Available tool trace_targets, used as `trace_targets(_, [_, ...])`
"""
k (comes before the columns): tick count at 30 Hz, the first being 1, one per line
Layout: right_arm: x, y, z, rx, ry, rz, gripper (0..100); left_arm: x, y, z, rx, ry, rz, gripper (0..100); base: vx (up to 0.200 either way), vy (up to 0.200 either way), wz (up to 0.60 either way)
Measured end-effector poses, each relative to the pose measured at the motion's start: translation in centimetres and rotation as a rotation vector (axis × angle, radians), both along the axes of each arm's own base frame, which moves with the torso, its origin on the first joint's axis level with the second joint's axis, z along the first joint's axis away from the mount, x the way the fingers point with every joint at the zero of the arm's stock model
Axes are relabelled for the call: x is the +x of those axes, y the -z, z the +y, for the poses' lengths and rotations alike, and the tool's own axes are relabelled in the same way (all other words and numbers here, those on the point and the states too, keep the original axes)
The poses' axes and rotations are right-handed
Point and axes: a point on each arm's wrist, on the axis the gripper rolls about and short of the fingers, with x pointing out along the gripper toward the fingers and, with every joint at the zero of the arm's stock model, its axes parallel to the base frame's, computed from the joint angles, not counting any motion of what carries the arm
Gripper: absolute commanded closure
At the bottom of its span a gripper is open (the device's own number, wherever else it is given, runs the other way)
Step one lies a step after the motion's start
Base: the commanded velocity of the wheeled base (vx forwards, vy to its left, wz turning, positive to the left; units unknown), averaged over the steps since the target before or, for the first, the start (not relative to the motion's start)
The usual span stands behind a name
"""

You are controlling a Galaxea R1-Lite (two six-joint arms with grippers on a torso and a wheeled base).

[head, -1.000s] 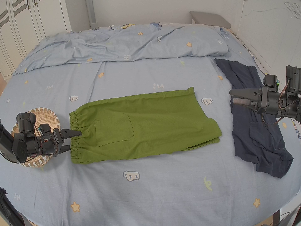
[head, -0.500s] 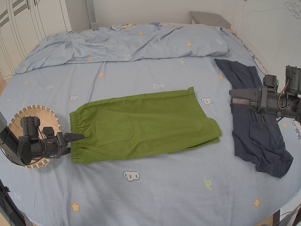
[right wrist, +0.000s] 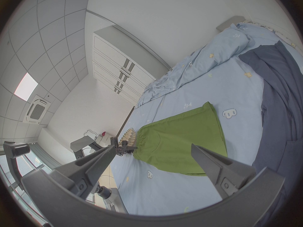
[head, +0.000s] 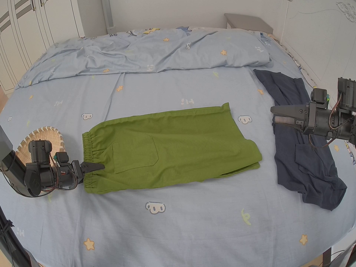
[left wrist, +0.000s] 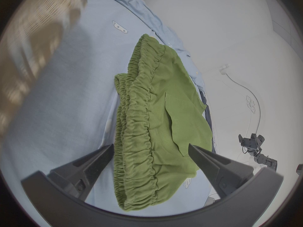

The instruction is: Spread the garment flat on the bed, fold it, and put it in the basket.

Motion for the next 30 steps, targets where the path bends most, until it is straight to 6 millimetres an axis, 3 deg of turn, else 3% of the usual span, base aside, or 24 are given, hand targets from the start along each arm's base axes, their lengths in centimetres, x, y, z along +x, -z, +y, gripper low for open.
trace_targets(12, [0.0,0.0,0.0,0.0,0.0,0.0,0,1.7,0.4,-0.1,-0.023,0.003,-0.003,0,0.0,0.0,0.0])
trace_targets(13, [0.0,0.0,0.0,0.0,0.0,0.001,0,1.9,0.4,0.0,-0.029,-0.001,0.001,100,0.0,0.0,0.0])
trace_targets(25, [0.2,0.3,0.0,0.001,0.002,0.018,0,3.2,-0.6,-0.2,-0.127,-0.012,0.03,100,0.0,0.0,0.0])
trace_targets(30, [0.7,0.8,0.0,0.036,0.017,0.12,0,3.7,-1.5,-0.3,-0.23,0.0,0.093,100,0.0,0.0,0.0])
